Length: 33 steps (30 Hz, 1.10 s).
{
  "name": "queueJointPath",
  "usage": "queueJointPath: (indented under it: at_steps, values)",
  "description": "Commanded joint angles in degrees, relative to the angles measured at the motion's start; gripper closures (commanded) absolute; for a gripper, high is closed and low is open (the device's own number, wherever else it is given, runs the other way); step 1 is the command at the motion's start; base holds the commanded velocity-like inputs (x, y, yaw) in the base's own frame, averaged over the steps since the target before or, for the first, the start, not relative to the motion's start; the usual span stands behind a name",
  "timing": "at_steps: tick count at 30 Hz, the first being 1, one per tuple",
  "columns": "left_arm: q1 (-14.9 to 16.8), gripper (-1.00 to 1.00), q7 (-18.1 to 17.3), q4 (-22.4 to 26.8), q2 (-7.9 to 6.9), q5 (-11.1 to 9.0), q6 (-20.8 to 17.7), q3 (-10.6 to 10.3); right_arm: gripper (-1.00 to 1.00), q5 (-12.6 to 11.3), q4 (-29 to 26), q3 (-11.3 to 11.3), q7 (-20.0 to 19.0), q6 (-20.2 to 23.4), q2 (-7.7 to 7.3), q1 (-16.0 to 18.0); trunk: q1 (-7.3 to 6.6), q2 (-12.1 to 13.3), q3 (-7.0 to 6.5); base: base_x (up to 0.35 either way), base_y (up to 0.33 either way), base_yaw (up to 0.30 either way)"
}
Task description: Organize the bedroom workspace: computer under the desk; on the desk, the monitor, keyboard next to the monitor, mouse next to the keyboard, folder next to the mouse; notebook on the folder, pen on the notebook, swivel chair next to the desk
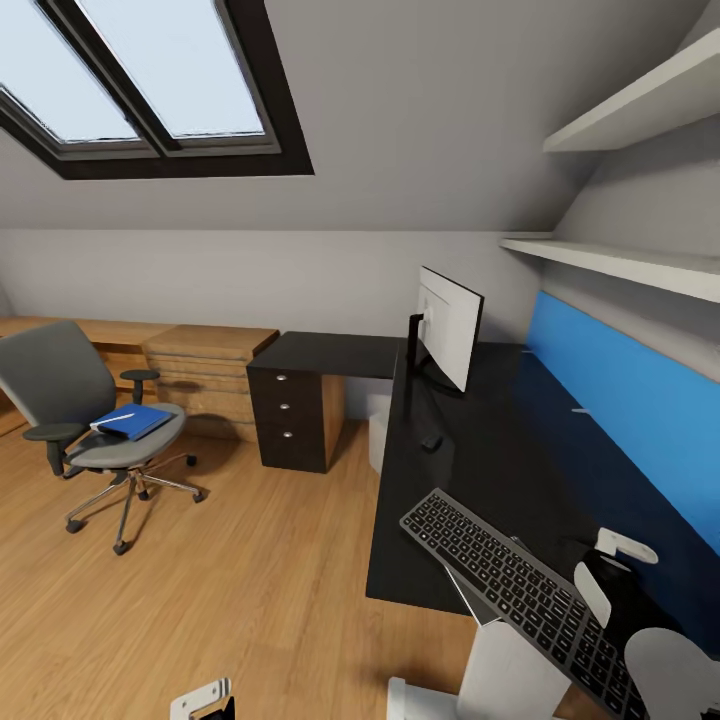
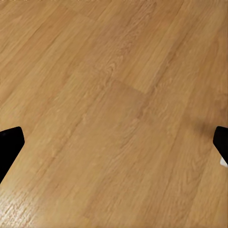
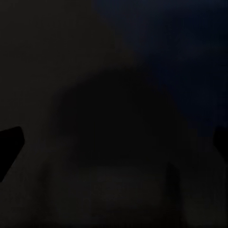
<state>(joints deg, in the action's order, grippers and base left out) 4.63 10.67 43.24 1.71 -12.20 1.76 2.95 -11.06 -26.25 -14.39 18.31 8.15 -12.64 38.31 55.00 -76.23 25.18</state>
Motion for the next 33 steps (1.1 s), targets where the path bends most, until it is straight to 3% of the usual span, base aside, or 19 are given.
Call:
queueJointPath:
  at_steps: [1,5,21,33]
  values:
    - [0.03,-1.00,0.05,0.04,0.03,-0.61,0.18,0.06,-1.00,-0.44,-0.12,0.07,0.38,0.49,-0.01,0.01,0.00,-0.04,0.06,0.000,0.000,0.000]
    - [0.03,-1.00,0.07,0.07,0.04,-0.62,0.17,0.10,-1.00,-0.45,-0.11,0.07,0.56,0.73,-0.01,0.01,0.00,-0.04,0.06,0.000,0.000,0.000]
    - [0.03,-1.00,0.23,0.09,0.05,-0.62,0.17,0.12,-1.00,-0.36,-0.11,0.07,0.68,0.90,-0.01,0.01,3.51,-6.45,2.94,0.000,0.000,0.000]
    - [0.03,-1.00,0.06,0.07,0.04,-0.55,0.17,-0.05,-1.00,-0.36,-0.11,0.09,0.68,0.90,-0.01,0.01,3.51,-6.45,2.94,0.000,0.000,0.000]
